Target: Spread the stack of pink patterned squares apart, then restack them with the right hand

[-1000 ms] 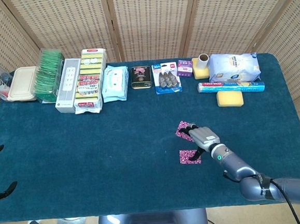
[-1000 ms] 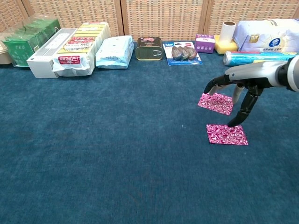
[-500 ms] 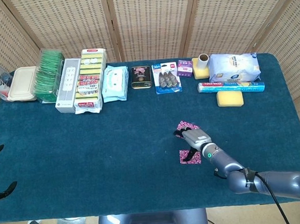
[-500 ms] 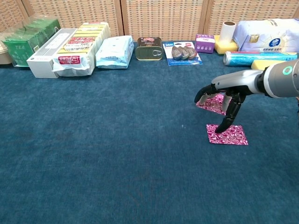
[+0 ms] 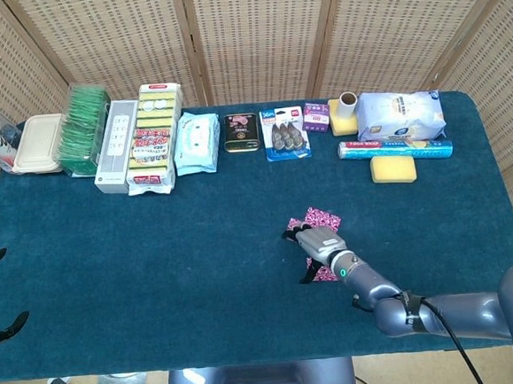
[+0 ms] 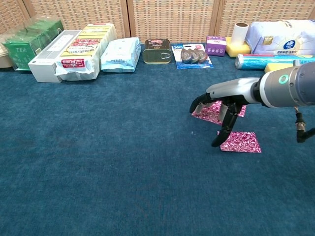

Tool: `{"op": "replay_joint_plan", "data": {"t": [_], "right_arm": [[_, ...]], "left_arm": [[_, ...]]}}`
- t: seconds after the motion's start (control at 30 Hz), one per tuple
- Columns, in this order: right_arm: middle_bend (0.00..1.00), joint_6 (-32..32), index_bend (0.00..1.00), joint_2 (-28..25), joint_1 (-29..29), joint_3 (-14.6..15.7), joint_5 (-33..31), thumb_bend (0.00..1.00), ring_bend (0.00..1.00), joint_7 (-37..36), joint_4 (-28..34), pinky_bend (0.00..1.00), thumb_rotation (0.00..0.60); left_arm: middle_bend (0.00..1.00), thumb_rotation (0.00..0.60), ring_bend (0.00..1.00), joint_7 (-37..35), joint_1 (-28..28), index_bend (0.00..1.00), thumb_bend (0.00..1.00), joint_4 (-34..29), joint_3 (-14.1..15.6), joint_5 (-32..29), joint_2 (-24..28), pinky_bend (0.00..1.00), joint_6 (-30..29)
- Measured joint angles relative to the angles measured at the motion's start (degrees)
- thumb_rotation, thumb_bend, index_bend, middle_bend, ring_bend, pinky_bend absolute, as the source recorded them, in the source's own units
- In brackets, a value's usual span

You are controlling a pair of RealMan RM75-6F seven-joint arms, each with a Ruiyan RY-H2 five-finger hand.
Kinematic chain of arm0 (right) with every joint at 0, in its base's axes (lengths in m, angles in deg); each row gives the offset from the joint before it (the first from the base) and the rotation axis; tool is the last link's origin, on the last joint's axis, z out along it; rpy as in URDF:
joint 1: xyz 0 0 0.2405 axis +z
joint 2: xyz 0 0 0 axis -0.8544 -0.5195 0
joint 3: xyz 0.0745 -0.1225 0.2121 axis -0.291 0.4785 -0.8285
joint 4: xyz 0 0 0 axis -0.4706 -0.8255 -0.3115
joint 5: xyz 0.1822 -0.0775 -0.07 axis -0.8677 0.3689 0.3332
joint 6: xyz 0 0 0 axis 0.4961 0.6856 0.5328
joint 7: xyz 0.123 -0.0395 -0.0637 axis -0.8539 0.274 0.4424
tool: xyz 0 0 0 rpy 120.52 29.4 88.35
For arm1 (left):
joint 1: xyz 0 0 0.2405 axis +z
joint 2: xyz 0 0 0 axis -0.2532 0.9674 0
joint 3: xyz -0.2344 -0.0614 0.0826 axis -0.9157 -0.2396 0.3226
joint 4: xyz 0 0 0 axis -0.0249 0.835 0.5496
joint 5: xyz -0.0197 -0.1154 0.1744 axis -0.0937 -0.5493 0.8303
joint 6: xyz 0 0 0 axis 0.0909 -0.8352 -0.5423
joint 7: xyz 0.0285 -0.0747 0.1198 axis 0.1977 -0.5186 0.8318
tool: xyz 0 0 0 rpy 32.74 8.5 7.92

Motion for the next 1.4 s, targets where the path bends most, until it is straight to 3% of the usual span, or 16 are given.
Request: {"op": "replay_joint_plan", "data": {"t": [0.6, 0.73, 0.87, 1.07, 1.23, 1.4], "right_arm": [[0.10, 5.8, 0.13, 1.8, 4.6, -0.4, -3.8, 0.02, 0.05, 4.5, 6.2, 0.24, 0.543], [0.01, 9.0, 0.13, 0.1, 3.8, -0.7, -0.3, 0.03, 0.00, 4.8, 9.3, 0.11, 0.540], [0.00, 14.4, 0.13, -1.4, 1.9, -0.2, 5.4, 0.03, 0.00, 5.7, 12.5, 0.07, 0.545], [0.00, 24.9, 0.19, -2.6, -3.6, 2.8, 16.8, 0.04, 0.00, 8.0, 16.0, 0.06, 0.544], [0.00, 31.8, 0.24, -2.3, -9.9, 5.7, 24.4, 0.05, 0.00, 8.8, 15.2, 0.06, 0.544], [0.00, 34.1, 0.29, -0.4, -13.9, 6.3, 26.2, 0.10, 0.00, 9.6, 11.3, 0.06, 0.546]], "left_arm": [[0.00, 0.600, 0.00, -1.1, 0.2, 0.00, 0.23, 0.5, 0.0, 0.5, 0.3, 0.06, -0.4], [0.00, 0.600, 0.00, -1.2, 0.1, 0.00, 0.23, 0.5, 0.0, 0.5, 0.3, 0.06, -0.4], [0.00, 0.600, 0.00, -1.2, 0.1, 0.00, 0.23, 0.4, 0.0, 0.5, 0.3, 0.06, -0.4], [0.00, 0.600, 0.00, -1.0, 0.2, 0.00, 0.23, 0.4, 0.0, 0.6, 0.3, 0.06, -0.5], [0.00, 0.600, 0.00, -0.7, 0.2, 0.00, 0.23, 0.3, 0.1, 0.8, 0.2, 0.06, -0.5], [0.00, 0.600, 0.00, -0.2, 0.2, 0.00, 0.23, 0.1, 0.2, 0.9, 0.1, 0.06, -0.5]]}}
